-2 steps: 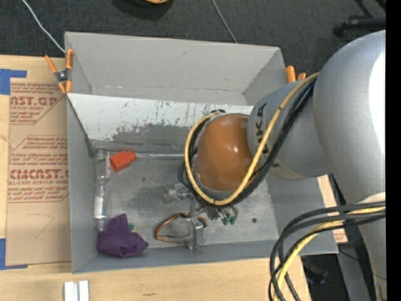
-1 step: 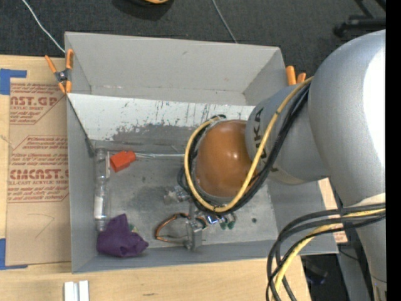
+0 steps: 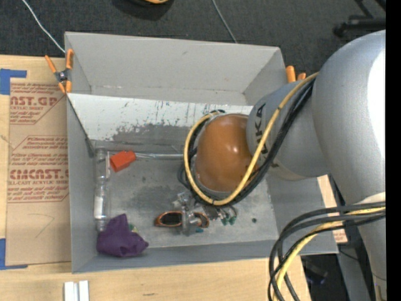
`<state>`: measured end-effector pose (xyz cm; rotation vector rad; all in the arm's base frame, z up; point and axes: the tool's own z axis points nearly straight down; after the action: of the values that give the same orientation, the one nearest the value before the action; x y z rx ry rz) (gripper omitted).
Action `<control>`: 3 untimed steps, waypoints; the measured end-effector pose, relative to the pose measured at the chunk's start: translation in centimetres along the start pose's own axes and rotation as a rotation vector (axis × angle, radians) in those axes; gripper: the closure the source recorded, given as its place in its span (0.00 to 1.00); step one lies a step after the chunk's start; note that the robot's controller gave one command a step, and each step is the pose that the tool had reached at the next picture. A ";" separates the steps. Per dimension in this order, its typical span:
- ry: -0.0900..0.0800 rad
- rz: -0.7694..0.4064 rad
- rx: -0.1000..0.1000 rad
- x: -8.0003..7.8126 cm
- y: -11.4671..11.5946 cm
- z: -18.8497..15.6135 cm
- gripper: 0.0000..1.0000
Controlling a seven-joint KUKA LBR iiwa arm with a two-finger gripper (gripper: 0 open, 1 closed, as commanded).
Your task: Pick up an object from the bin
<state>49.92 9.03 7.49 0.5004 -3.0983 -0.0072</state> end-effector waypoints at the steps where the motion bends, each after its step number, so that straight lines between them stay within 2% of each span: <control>1: 0.000 0.000 0.000 0.0 0.0 0.0 1.00; 2: 0.005 0.000 0.000 0.1 0.0 -0.4 1.00; 3: 0.002 0.000 0.000 0.1 0.0 -1.5 1.00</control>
Offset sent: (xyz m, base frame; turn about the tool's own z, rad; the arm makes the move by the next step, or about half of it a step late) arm 0.0000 -0.0002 0.0419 0.0000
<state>49.83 9.04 9.03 0.4999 -3.0964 -0.0069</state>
